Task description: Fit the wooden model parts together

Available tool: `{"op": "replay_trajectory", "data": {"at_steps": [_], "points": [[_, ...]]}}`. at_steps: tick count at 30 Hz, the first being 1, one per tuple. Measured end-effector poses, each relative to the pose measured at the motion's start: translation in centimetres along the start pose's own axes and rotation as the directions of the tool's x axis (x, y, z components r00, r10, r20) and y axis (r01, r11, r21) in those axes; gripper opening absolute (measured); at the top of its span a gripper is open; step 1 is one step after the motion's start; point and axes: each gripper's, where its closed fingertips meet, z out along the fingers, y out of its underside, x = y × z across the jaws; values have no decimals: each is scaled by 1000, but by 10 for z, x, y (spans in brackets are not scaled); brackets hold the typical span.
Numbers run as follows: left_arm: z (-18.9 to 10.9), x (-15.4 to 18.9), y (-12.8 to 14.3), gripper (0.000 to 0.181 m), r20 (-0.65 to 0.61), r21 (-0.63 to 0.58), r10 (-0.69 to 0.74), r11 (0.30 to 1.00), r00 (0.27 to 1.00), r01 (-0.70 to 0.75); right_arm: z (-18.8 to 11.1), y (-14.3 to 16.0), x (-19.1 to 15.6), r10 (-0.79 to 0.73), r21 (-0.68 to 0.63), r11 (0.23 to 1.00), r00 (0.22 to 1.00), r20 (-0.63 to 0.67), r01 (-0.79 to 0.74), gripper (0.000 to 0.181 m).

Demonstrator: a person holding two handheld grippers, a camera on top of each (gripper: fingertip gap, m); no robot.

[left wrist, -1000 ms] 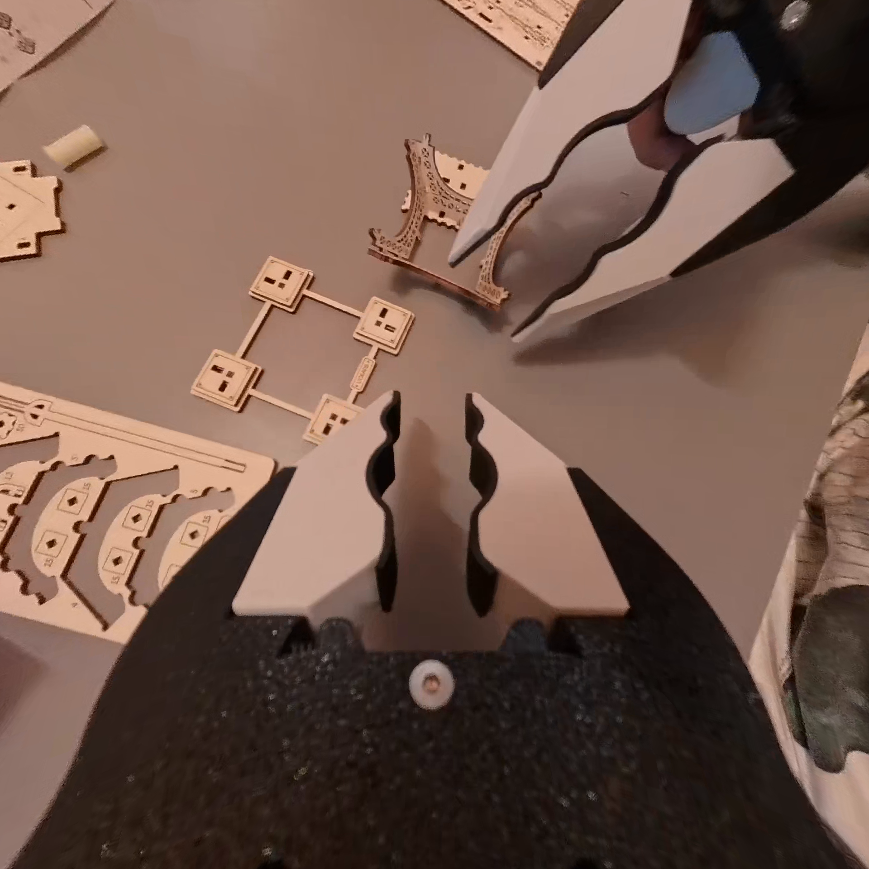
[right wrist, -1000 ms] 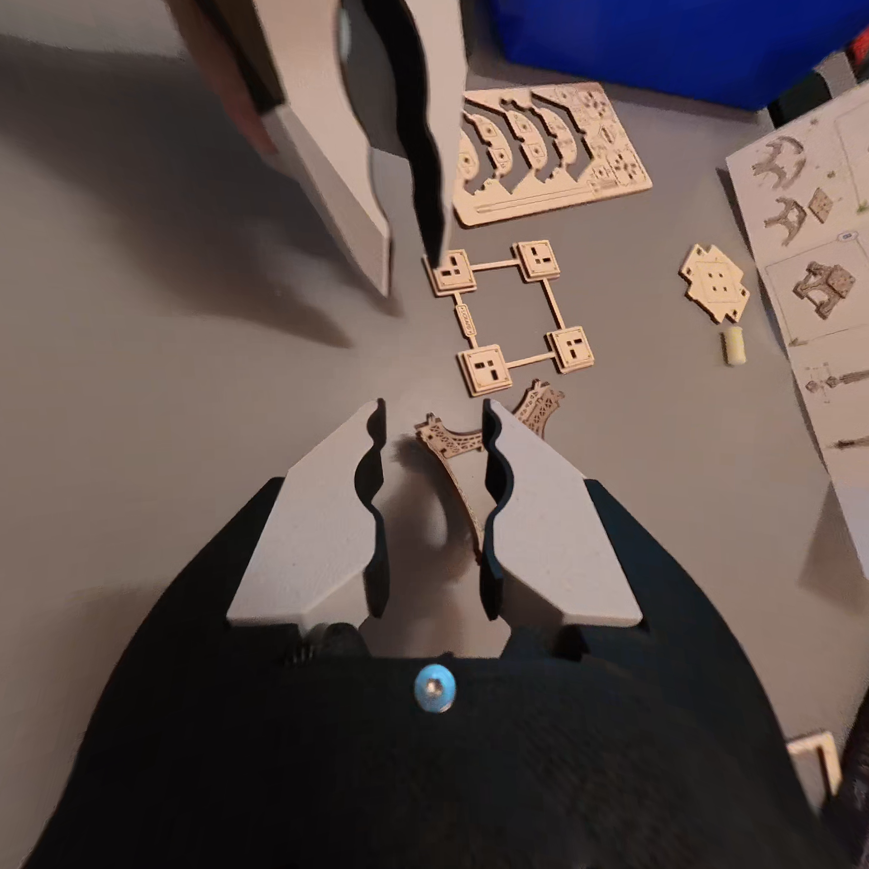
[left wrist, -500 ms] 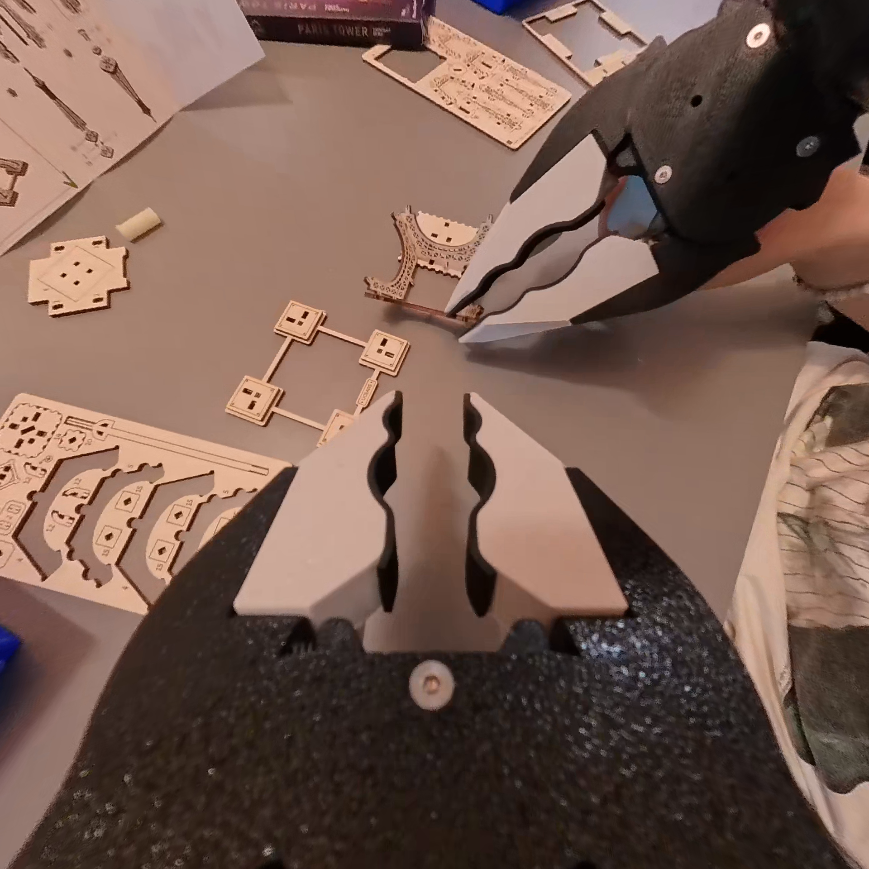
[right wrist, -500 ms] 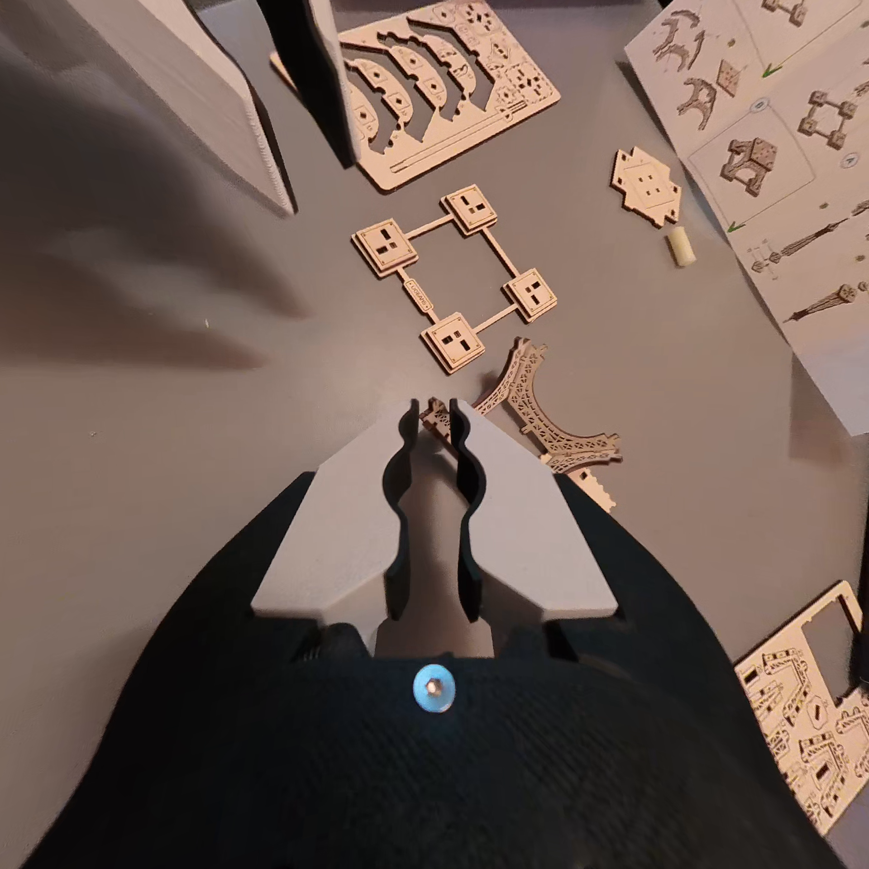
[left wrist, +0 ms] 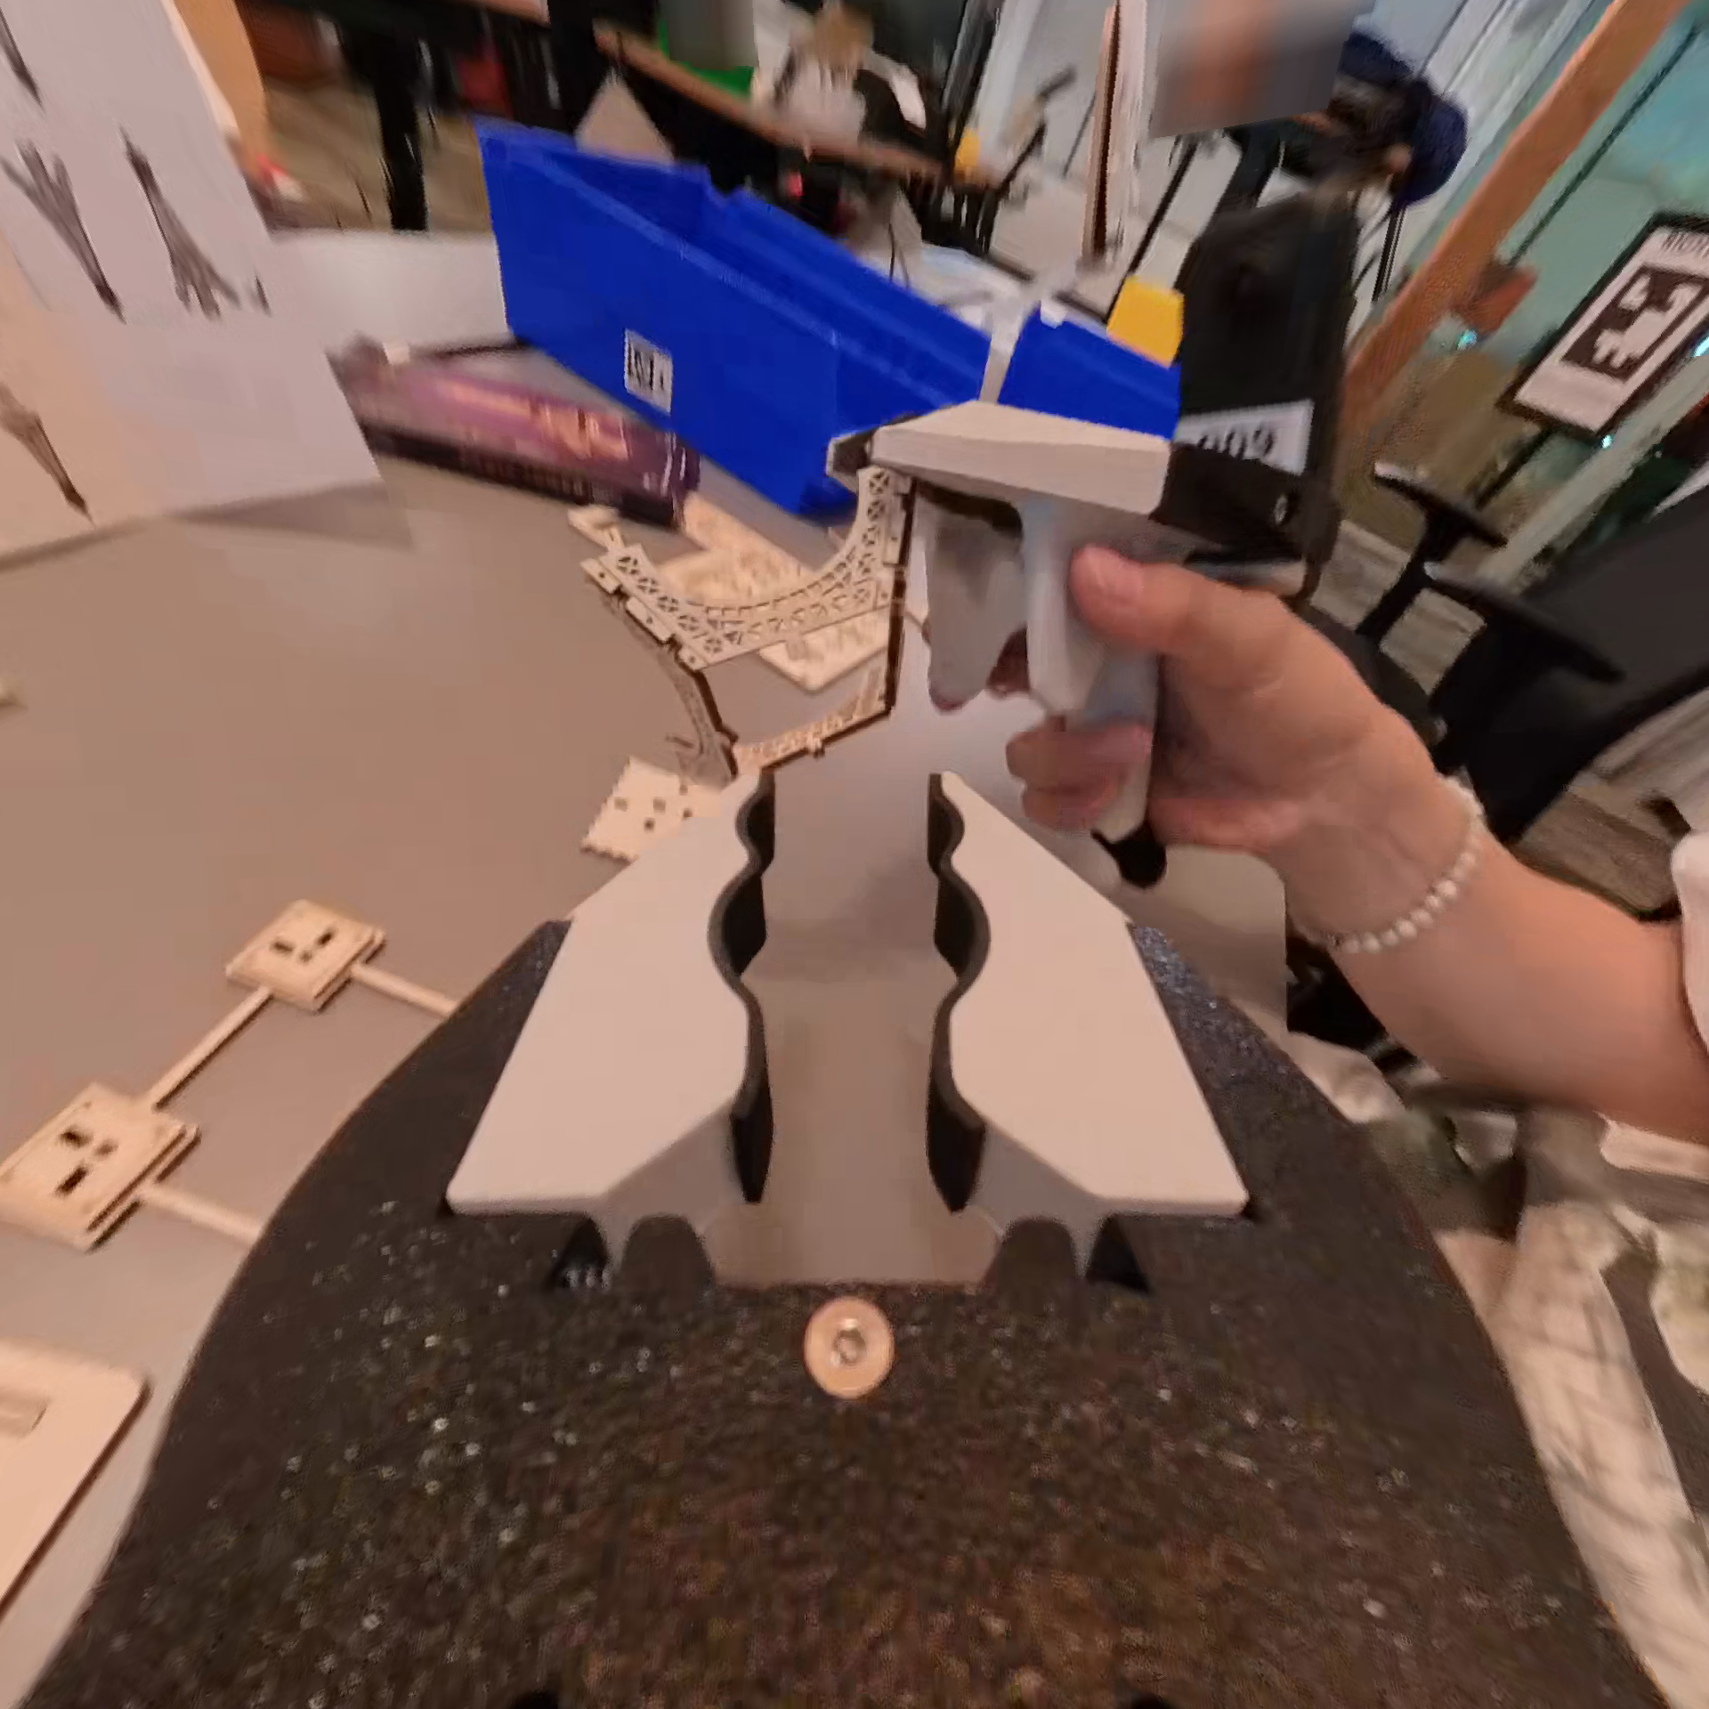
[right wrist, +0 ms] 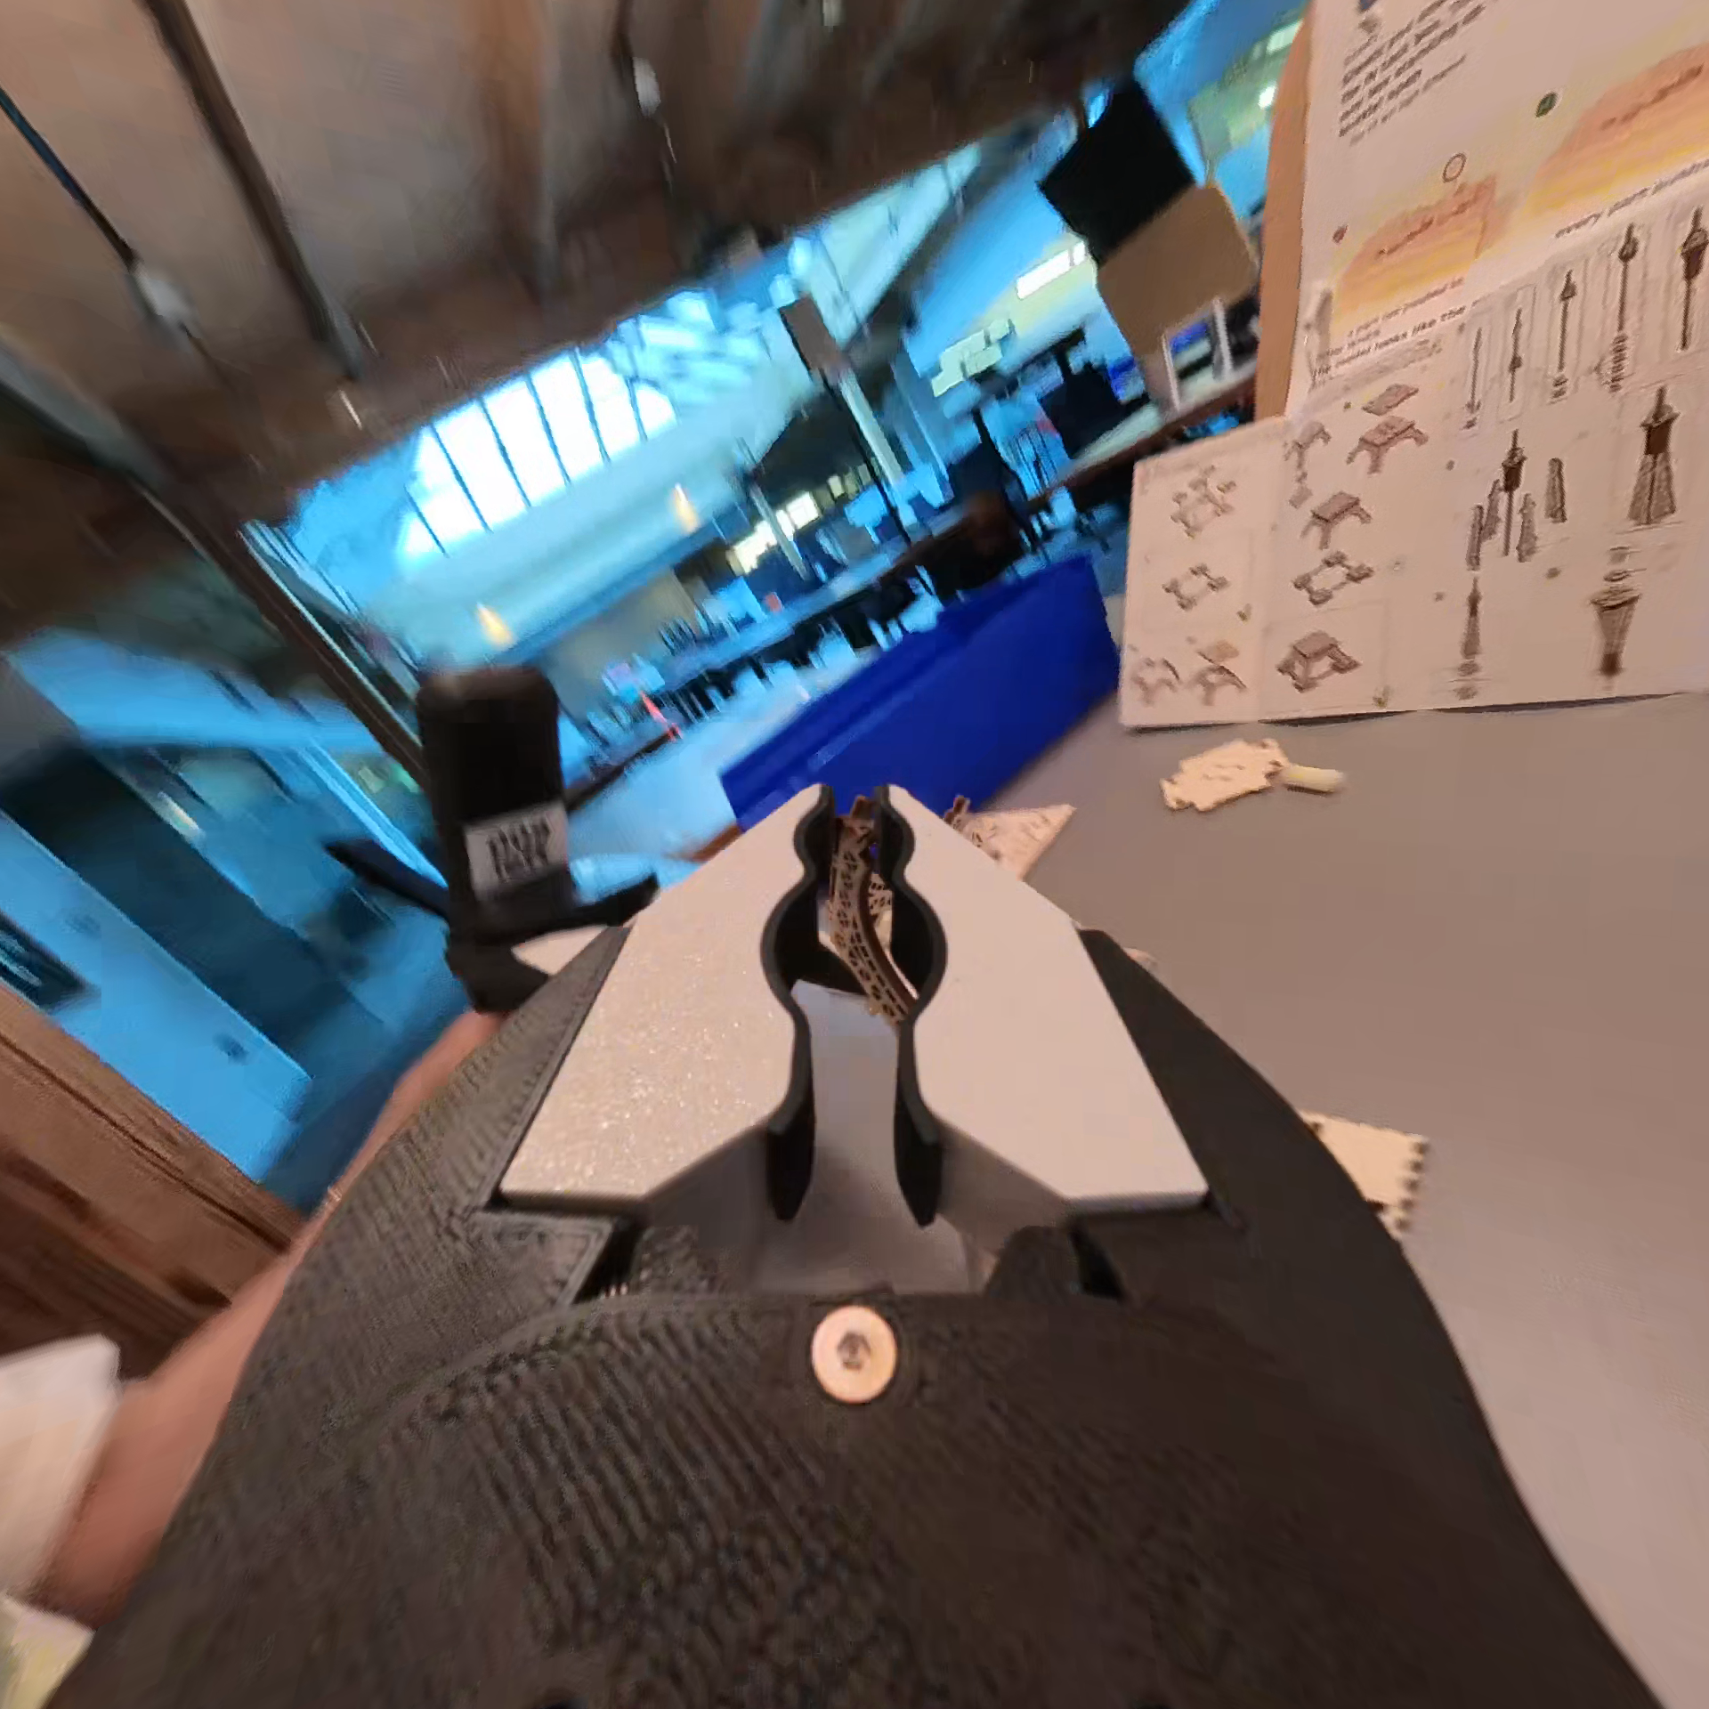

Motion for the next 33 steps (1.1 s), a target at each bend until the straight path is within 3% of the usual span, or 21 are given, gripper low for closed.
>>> {"op": "replay_trajectory", "data": {"at_steps": [6,12,17,20,21,23,26,29,33], "points": [[9,23,-26,24,-10,119,56,991,998,-54,-11,-14,-9,116,149,981,992,50,-122,6],[20,32,-28,17,-34,106,72,992,997,-68,-13,-19,-26,177,191,961,976,128,-199,6],[21,38,-37,0,-66,155,179,974,982,-167,-19,-21,-37,136,170,972,979,155,-162,9],[16,48,-25,0,-183,48,241,971,953,-236,-28,-15,-46,70,37,996,977,203,-79,40],[13,51,-15,0,-227,-20,270,959,936,-282,-34,-9,-49,34,-40,999,974,224,-25,43],[2,53,15,0,-313,-191,354,886,881,-423,-45,6,-45,-12,-215,975,973,229,63,34],[-16,53,49,0,-426,-323,494,699,758,-637,-55,27,-44,57,-418,907,967,248,54,22],[-26,61,63,0,-524,-316,557,576,644,-754,-60,65,-54,256,-612,790,925,280,-33,26],[-28,66,66,0,-558,-288,627,469,544,-835,-60,98,-69,441,-721,685,847,297,-104,27]]}}
